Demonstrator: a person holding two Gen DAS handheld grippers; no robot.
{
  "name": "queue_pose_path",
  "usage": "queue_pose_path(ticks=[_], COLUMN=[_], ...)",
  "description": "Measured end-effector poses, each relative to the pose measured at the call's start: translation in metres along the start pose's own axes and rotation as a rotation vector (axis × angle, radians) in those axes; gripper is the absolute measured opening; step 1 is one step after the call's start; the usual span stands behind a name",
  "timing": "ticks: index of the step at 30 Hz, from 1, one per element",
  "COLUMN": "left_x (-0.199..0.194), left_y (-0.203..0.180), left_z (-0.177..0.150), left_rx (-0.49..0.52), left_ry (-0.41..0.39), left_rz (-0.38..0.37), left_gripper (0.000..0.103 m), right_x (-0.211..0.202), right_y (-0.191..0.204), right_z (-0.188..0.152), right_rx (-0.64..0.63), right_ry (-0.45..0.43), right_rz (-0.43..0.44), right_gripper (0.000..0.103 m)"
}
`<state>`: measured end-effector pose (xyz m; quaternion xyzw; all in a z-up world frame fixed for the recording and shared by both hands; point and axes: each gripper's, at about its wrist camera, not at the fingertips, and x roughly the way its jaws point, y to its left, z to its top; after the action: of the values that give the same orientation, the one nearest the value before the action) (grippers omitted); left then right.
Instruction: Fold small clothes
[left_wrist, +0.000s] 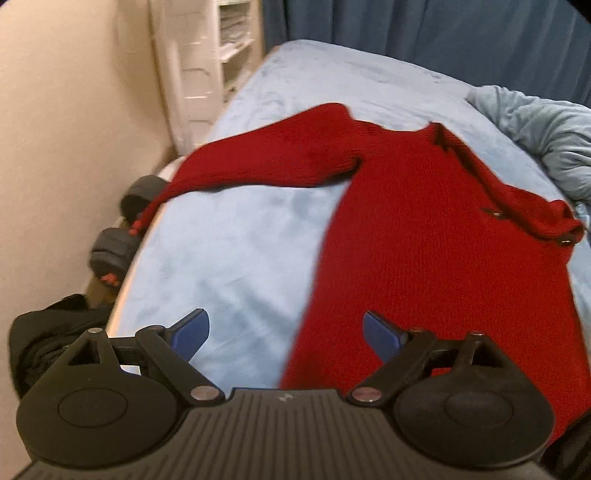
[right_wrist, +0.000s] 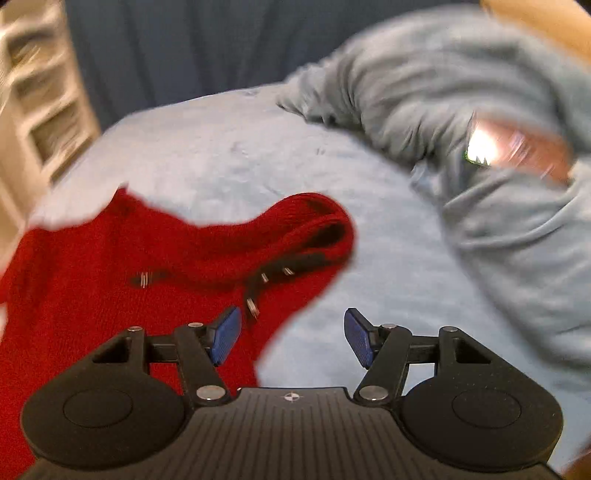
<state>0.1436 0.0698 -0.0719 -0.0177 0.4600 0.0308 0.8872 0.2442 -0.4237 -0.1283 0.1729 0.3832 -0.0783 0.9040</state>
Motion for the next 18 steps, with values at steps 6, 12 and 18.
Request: queue_pose_path(ticks=[6, 12, 18], left_x=[0.022, 0.026, 0.026], left_y=[-0.026, -0.022, -0.025], left_z=[0.001, 0.001, 0.003], left_rx=[0.035, 0.032, -0.008], left_ry=[0.047, 0.047, 0.032], left_rz=[-0.005, 0.013, -0.013], left_gripper=[0.093, 0.093, 0.093], right_x=[0.113, 0.063, -0.055], right_y=[0.007, -0.008, -0.071], right_z=[0.01, 0.037, 0.088], right_rx=[0.165, -0.031, -0.005], right_ry=[0.162, -0.009, -0.233], right_rz=[-0.053, -0.144, -0.222], right_gripper=[0.056, 0.012, 0.008])
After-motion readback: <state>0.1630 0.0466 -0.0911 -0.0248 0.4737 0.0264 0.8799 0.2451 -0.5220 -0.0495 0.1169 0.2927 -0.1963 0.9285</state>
